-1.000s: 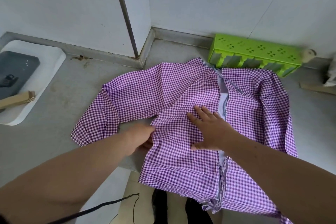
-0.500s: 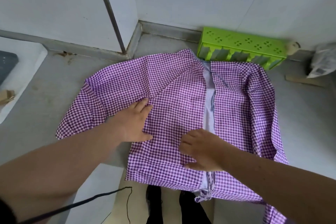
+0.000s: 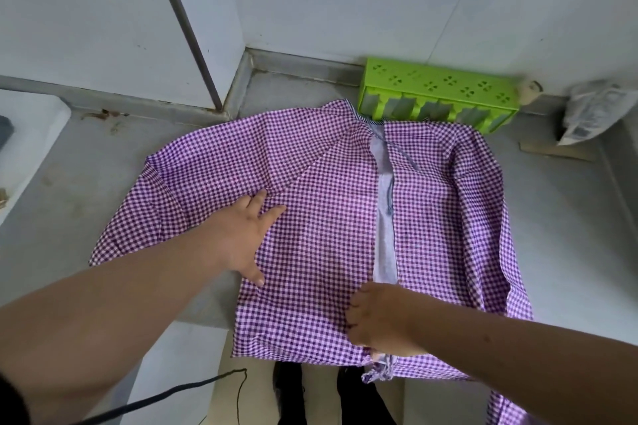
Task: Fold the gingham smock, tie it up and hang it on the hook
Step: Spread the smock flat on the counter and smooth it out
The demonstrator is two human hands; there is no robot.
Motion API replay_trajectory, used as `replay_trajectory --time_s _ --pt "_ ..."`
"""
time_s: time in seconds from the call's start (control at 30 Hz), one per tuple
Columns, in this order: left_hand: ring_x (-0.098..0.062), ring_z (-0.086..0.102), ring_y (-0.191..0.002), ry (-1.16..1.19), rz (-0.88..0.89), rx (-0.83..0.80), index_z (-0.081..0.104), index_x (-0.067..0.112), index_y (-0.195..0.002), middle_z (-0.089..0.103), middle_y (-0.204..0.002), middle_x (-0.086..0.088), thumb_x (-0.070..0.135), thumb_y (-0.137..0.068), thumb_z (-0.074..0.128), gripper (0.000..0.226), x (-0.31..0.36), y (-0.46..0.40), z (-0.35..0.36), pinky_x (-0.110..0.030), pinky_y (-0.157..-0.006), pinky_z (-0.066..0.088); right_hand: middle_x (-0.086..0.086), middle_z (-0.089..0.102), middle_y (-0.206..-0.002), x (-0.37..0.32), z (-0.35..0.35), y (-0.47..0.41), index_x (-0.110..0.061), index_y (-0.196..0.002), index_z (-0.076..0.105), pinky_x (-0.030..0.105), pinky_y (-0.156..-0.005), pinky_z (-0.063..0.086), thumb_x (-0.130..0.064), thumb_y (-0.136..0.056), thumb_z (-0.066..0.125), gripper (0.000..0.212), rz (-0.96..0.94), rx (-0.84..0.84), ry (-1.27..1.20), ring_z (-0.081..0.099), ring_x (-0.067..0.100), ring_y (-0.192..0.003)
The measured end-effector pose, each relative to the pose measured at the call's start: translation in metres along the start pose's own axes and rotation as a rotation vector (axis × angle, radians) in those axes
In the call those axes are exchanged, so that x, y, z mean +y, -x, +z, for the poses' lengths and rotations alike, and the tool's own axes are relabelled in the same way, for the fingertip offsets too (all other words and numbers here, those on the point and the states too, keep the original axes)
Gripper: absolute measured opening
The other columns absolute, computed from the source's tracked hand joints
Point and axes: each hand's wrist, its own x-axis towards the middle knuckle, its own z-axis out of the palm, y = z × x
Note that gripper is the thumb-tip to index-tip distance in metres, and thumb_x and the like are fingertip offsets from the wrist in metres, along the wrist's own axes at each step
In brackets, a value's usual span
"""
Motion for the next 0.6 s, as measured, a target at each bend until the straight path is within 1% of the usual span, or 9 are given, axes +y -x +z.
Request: replay_trajectory --time_s 0.07,0.13,0.2,0.3,0.33,0.4,0.5,0.57,0.6 --pt "-0.037 -0.006 -0.163 -0.016 -0.010 -0.017 -0.022 0.032 -0.164 -0.025 -0.174 -0.013 0.089 -0.063 0.073 0.151 0.000 0.001 -0.004 -0.054 -0.131 0.018 -0.007 0.068 -0.093 -0.001 0.001 0.004 -0.021 -0.099 0.071 0.040 -0.098 0.050 -0.036 -0.086 0.080 0.022 -0.009 -0.009 -0.022 0.061 0.021 -0.098" --pt "-0.038 -0.001 -0.163 -0.044 -0.030 -0.017 -0.014 0.027 -0.167 -0.020 -0.175 -0.015 0.096 -0.067 0.060 0.142 0.002 0.002 -0.009 -0.055 -0.130 0.021 -0.008 0.068 -0.094 -0.002 0.001 0.008 -0.021 -0.099 0.072 0.038 -0.098 0.051 -0.040 -0.087 0.077 0.023 -0.018 0.010 -0.032 0.061 0.020 -0.098" --pt "-0.038 0.004 -0.162 -0.050 -0.057 0.001 -0.004 0.021 -0.169 -0.016 -0.175 -0.018 0.101 -0.071 0.046 0.136 0.008 0.001 -0.013 -0.054 -0.130 0.022 -0.007 0.067 -0.097 -0.004 0.001 0.014 -0.021 -0.101 0.070 0.036 -0.097 0.049 -0.044 -0.092 0.071 0.025 -0.006 0.077 -0.077 0.060 0.018 -0.099" --pt "-0.037 0.004 -0.163 -0.054 0.016 0.135 0.009 0.012 -0.167 -0.014 -0.175 -0.019 0.100 -0.076 0.036 0.129 0.022 0.001 -0.015 -0.054 -0.131 0.020 -0.007 0.066 -0.097 -0.001 -0.004 0.026 -0.021 -0.104 0.067 0.036 -0.093 0.048 -0.049 -0.097 0.060 0.030 0.066 0.152 -0.141 0.060 0.018 -0.095" --pt "-0.037 0.002 -0.163 -0.075 0.069 0.169 0.006 0.013 -0.168 -0.014 -0.176 -0.019 0.098 -0.078 0.036 0.128 0.030 0.001 -0.015 -0.054 -0.131 0.018 -0.007 0.066 -0.095 0.000 -0.004 0.030 -0.021 -0.102 0.067 0.036 -0.091 0.049 -0.049 -0.097 0.060 0.029 0.081 0.138 -0.142 0.061 0.018 -0.093" --pt "-0.038 -0.002 -0.163 -0.117 0.134 0.126 -0.009 0.019 -0.168 -0.018 -0.175 -0.019 0.096 -0.079 0.043 0.129 0.047 -0.001 -0.016 -0.056 -0.131 0.017 -0.005 0.065 -0.096 0.001 -0.002 0.039 -0.021 -0.103 0.067 0.038 -0.089 0.052 -0.048 -0.093 0.065 0.029 0.083 0.068 -0.145 0.060 0.019 -0.093" --pt "-0.044 -0.008 -0.162 -0.137 0.080 -0.015 -0.028 0.033 -0.162 -0.030 -0.170 -0.021 0.093 -0.071 0.062 0.142 0.068 -0.004 -0.018 -0.064 -0.124 0.023 -0.003 0.066 -0.107 0.001 0.007 0.046 -0.021 -0.114 0.063 0.040 -0.095 0.048 -0.044 -0.085 0.075 0.039 0.083 0.002 -0.125 0.059 0.022 -0.103" --pt "-0.048 -0.011 -0.160 -0.137 0.060 -0.050 -0.033 0.041 -0.158 -0.035 -0.167 -0.022 0.091 -0.065 0.070 0.148 0.073 -0.006 -0.019 -0.066 -0.122 0.026 -0.003 0.070 -0.106 0.001 0.016 0.048 -0.021 -0.121 0.060 0.040 -0.099 0.047 -0.033 -0.085 0.078 0.042 0.114 0.010 -0.073 0.060 0.023 -0.106" --pt "-0.048 -0.012 -0.160 -0.142 0.054 -0.063 -0.034 0.043 -0.157 -0.036 -0.166 -0.022 0.091 -0.063 0.072 0.150 0.073 -0.007 -0.019 -0.066 -0.122 0.028 -0.004 0.072 -0.103 0.002 0.019 0.048 -0.021 -0.118 0.062 0.040 -0.099 0.047 -0.028 -0.085 0.079 0.038 0.130 0.022 -0.051 0.061 0.022 -0.107"
